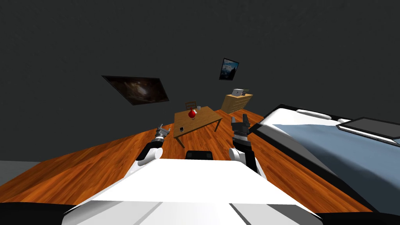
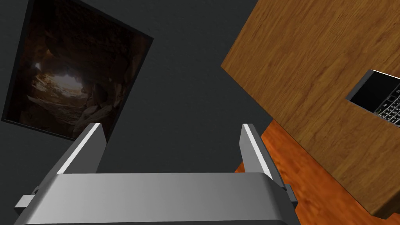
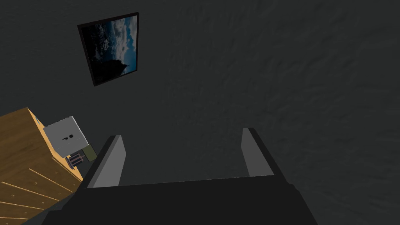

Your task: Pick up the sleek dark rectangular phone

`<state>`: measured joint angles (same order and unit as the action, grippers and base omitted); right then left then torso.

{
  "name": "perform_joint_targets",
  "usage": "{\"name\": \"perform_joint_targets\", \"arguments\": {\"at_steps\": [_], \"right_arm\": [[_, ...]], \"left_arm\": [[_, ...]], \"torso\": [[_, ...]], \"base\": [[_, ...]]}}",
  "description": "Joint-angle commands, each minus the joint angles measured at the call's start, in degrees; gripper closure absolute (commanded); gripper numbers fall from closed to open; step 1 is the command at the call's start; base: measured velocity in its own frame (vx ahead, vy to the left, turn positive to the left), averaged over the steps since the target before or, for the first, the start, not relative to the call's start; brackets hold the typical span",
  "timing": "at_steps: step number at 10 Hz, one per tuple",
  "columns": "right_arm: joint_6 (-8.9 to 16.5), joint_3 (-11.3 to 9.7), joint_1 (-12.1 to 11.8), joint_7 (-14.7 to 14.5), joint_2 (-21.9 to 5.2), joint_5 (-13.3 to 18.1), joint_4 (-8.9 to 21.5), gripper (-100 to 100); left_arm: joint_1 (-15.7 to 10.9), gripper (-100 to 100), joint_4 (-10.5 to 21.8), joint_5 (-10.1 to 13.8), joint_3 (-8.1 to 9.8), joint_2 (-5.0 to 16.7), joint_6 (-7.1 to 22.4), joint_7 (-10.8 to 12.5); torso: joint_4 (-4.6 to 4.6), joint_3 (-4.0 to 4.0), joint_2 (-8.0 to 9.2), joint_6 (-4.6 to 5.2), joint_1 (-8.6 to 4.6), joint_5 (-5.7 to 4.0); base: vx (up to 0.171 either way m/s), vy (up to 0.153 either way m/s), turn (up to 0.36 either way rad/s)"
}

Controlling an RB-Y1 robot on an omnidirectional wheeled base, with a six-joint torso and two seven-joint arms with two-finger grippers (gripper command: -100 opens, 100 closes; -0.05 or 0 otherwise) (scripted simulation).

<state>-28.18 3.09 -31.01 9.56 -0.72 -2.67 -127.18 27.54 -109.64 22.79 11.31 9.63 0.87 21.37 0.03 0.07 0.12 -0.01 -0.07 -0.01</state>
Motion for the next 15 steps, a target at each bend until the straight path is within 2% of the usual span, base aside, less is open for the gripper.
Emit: {"name": "perform_joint_targets", "arguments": {"at_steps": [1, 2, 3, 6, 7, 10, 11, 13, 14, 15], "right_arm": [[0.0, 0.0, 0.0, 0.0, 0.0, 0.0, 0.0, 0], [0.0, 0.0, 0.0, 0.0, 0.0, 0.0, 0.0, 0], [0.0, 0.0, 0.0, 0.0, 0.0, 0.0, 0.0, 0], [0.0, 0.0, 0.0, 0.0, 0.0, 0.0, 0.0, 0], [0.0, 0.0, 0.0, 0.0, 0.0, 0.0, 0.0, 0], [0.0, 0.0, 0.0, 0.0, 0.0, 0.0, 0.0, 0], [0.0, 0.0, 0.0, 0.0, 0.0, 0.0, 0.0, 0], [0.0, 0.0, 0.0, 0.0, 0.0, 0.0, 0.0, 0], [0.0, 0.0, 0.0, 0.0, 0.0, 0.0, 0.0, 0], [0.0, 0.0, 0.0, 0.0, 0.0, 0.0, 0.0, 0]], "left_arm": [[-0.8, -100, 0.8, 0.8, 0.84, 0.1, 2.0, 0.7], [-1.0, -100, 2.5, 2.3, 1.70, 0.2, 4.0, 1.9], [-1.0, -100, 2.5, 2.3, 1.70, 0.2, 4.0, 1.9], [-2.0, -100, 7.9, 6.5, 4.34, 0.6, 9.3, 5.6], [-2.0, -100, 7.9, 6.5, 4.34, 0.6, 9.8, 5.6], [-3.3, -100, 13.7, 10.2, 7.13, 1.1, 14.7, 9.3], [-3.3, -100, 13.8, 10.2, 7.13, 1.1, 15.1, 9.3], [-4.3, -100, 17.9, 12.5, 9.02, 1.4, 18.1, 11.8], [-4.3, -100, 17.9, 12.5, 9.02, 1.4, 18.4, 11.8], [-4.9, -100, 20.0, 13.5, 9.98, 1.6, 19.9, 13.1]], "torso": [[0.00, 0.00, 0.00, 0.00, 0.00, 0.00], [0.00, -0.02, -0.05, 0.01, 0.03, 0.00], [-0.01, -0.04, -0.06, 0.01, 0.02, 0.00], [-0.02, -0.06, -0.10, 0.01, -0.05, -0.01], [-0.03, -0.08, -0.14, 0.01, -0.12, -0.02], [-0.04, -0.12, -0.21, 0.01, -0.10, -0.02], [-0.06, -0.17, -0.31, 0.01, -0.15, -0.04], [-0.07, -0.19, -0.33, 0.01, -0.07, -0.02], [-0.08, -0.25, -0.44, 0.01, -0.13, -0.03], [-0.09, -0.25, -0.43, 0.01, -0.14, -0.04]], "base": [[-0.017, -0.012, -0.008], [-0.014, -0.020, -0.033], [-0.011, -0.018, -0.013], [-0.003, -0.041, -0.044], [0.010, -0.041, -0.018], [0.032, -0.051, -0.057], [0.056, -0.041, -0.020], [0.073, -0.052, -0.066], [0.080, -0.056, -0.030], [0.075, -0.061, -0.050]]}}
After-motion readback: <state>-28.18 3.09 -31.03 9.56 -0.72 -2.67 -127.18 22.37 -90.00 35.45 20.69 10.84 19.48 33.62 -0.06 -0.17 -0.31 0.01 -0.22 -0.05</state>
